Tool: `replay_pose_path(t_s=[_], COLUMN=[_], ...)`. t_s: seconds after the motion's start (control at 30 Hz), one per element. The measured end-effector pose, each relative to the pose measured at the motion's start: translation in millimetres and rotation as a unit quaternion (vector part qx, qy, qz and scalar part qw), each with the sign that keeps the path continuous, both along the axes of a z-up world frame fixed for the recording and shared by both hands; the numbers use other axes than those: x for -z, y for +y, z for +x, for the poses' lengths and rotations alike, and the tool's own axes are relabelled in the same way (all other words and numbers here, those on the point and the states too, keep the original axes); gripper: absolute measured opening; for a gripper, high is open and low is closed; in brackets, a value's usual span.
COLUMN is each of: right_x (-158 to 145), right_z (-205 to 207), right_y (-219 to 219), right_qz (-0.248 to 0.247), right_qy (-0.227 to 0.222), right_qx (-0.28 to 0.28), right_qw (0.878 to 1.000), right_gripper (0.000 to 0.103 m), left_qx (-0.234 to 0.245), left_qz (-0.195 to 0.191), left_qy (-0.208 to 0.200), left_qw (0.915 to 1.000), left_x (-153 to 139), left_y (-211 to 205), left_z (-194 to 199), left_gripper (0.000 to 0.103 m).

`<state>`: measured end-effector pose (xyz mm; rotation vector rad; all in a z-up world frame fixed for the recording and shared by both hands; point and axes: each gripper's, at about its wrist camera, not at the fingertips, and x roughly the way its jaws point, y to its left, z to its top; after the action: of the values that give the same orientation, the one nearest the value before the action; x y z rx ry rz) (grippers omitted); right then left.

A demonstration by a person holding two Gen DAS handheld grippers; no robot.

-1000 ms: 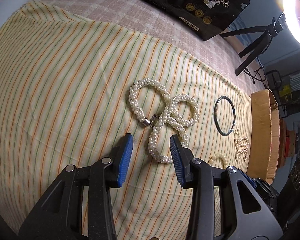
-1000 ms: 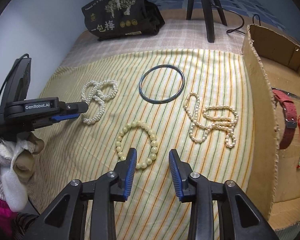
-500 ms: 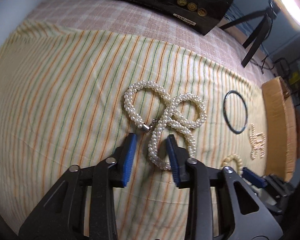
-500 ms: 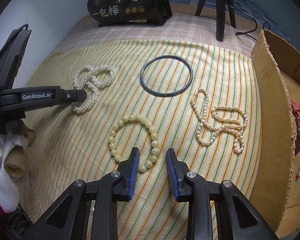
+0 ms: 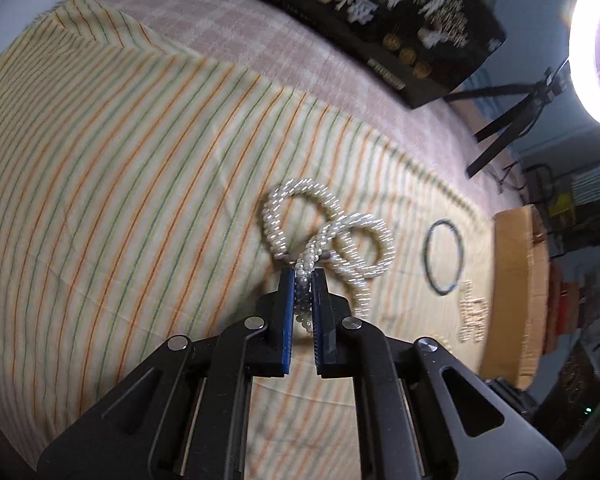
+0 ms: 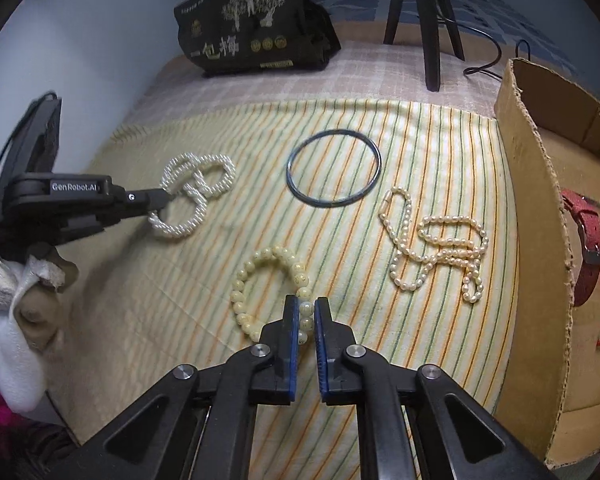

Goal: Organize jewelry
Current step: 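Close left tool on the pearl bracelet while right tool grasps the beaded bracelet, then lift and carry both bracelets in left and right tools into the cardboard box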

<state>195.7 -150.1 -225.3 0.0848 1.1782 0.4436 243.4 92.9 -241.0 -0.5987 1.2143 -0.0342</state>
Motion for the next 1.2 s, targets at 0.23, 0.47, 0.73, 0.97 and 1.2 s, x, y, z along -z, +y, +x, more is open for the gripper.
replay_pose_path(t_s=[0.23, 0.47, 0.73, 0.97, 1.2], right_x=[-24.4, -57.4, -96.2, -117.5, -135.7], right_z=[-2.4, -15.6, -27.9, -37.7, -43.6], right_y=[-0.2, 4.9, -16.8, -34.5, -57.7], right_qz=[0.050, 0.050, 0.070, 0.072, 0.073], right_qy=[-0.013, -0.052, -0.094, -0.123, -0.144], right_qx=[0.004, -0.008, 0.006, 0.020, 0.037], right_qw=[0.999, 0.997, 0.993, 0.990, 0.986], right_gripper=[0.005, 0.005, 0.005, 0.005, 0.005], left_qx=[0.000, -0.002, 0.011, 0.026, 0.042], left_qz=[-0.039, -0.070, -0.118, -0.119, -0.123], left_qy=[-0.044, -0.088, -0.131, -0.162, -0.182], left_qw=[0.9983, 0.9936, 0.9843, 0.9791, 0.9747], left_x=[-41.5, -78.5, -117.3, -139.6, -156.0], left_y=[5.4, 6.5, 5.9, -5.0, -18.7], left_z=[-9.0, -17.0, -30.0, -40.1, -43.9], left_gripper=[0.006, 0.005, 0.005, 0.005, 0.005])
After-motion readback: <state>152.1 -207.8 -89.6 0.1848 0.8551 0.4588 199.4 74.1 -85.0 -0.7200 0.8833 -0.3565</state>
